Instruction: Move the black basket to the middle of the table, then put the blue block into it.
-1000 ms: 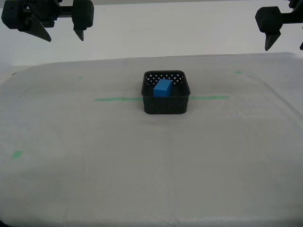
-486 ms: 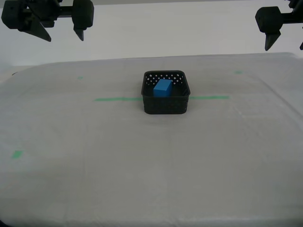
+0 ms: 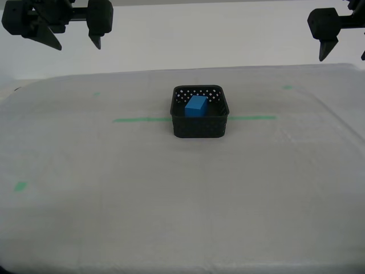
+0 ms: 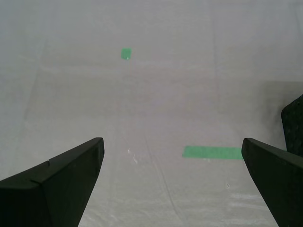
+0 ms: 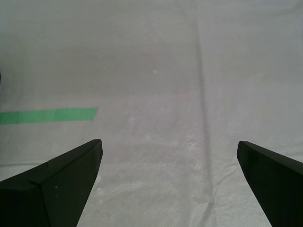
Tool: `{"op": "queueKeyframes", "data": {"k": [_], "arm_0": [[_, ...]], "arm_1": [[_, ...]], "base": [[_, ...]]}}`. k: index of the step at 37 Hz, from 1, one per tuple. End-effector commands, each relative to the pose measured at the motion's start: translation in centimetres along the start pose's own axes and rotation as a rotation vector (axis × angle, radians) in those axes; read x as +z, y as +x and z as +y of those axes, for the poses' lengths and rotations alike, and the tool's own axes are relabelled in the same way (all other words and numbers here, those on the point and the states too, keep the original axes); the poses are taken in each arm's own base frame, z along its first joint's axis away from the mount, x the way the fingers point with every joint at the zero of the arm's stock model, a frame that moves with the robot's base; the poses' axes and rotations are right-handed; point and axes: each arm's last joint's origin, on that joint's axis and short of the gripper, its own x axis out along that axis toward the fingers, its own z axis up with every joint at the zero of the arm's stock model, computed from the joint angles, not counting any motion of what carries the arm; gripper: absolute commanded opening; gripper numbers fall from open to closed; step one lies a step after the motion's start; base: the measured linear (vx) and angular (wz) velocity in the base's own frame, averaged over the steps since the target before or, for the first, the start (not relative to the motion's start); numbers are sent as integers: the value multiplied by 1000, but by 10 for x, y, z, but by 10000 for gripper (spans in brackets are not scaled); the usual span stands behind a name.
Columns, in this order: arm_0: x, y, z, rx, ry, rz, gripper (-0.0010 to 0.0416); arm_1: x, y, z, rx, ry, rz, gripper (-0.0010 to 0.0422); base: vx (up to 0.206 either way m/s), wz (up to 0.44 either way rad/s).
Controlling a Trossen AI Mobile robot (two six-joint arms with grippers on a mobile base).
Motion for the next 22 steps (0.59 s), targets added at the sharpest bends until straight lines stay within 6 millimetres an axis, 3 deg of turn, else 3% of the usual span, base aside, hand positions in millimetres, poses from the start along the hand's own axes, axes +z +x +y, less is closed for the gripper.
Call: {"op": "queueKeyframes", "data": {"k": [1,22], "arm_0": [[0,0,0,-2,0,-1,399],[0,0,0,-2,0,-1,399]], "arm_1": [[0,0,0,2,1,-2,400],[0,0,0,2,2,-2,400]], "base": [[0,0],[0,0]]}}
